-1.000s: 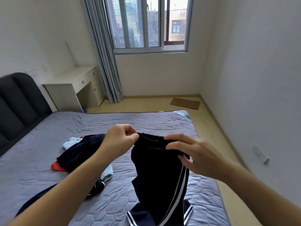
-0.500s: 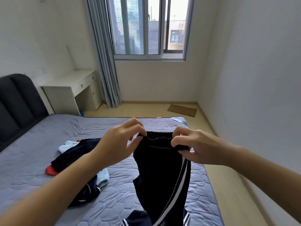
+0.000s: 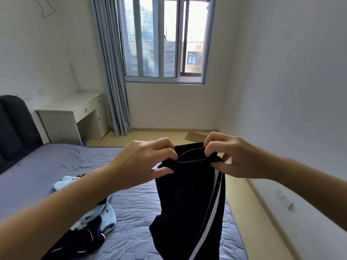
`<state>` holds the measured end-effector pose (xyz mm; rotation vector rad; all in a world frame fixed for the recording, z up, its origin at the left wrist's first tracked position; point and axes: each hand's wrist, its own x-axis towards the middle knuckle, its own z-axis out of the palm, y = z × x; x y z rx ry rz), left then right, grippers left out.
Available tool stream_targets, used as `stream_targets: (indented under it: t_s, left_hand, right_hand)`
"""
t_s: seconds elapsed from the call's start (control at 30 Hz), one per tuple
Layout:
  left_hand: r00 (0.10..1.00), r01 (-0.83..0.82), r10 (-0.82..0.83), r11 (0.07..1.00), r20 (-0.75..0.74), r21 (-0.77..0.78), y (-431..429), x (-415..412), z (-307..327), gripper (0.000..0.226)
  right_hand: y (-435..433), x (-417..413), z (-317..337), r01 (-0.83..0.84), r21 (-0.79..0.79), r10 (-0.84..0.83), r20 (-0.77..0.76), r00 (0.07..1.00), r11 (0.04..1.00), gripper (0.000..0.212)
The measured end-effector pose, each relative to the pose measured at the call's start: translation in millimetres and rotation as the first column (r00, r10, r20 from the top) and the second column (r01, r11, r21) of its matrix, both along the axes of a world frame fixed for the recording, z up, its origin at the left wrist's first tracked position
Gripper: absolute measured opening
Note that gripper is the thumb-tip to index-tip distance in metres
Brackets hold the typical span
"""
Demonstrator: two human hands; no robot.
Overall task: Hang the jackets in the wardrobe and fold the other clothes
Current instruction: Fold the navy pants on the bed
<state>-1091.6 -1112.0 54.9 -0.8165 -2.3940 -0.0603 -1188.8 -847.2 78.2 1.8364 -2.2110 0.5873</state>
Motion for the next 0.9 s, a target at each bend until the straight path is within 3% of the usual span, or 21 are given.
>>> stream_targets:
  t_s: [0.17,0.37,0.53,0.63,0.77,0.9]
  left_hand:
    - [1.0,0.003,-0.001,0.997,0.022,-0.082,5.2,4.1,16.4,0.03]
    - [0.999,-0.013,0.005,0.989,-0.052,-0.15,22.3,15.1,15.2,0.027]
    - [0.996,0.051,-0.025,0.95,0.087,-0.309,23.5,16.8,14.9,0.025]
    - [0.995,0.064,-0.029,0.911,0.093,-0.408,11.8,10.5,34.2,0.021]
    - [0.996,0.085,-0.069,0.919,0.055,-0.385,-4.1,5.4,69.8,0.023]
    - [0.993,0.117,-0.107,0.894,0.046,-0.432,-4.6,-2.7,96.5,0.022]
  right_hand:
    - [5.7,7.3,9.2,0.008,-0.011,-0.008,-0.034,0.999,1.0,0.011]
    - [11.1,12.9,12.4,0.039,-0.031,-0.041,-0.057,0.998,0.999,0.011]
    - [16.7,20.5,14.6,0.034,-0.017,-0.035,-0.07,0.997,0.999,0.006]
    - [20.0,23.1,20.9,0.021,0.09,-0.004,-0.183,0.983,0.996,0.003]
    - [21.3,22.7,39.1,0.138,0.243,-0.032,-0.394,0.918,0.96,0.006]
    - [9.6,30.4,54.6,0.171,0.366,-0.011,-0.4,0.917,0.915,0.008]
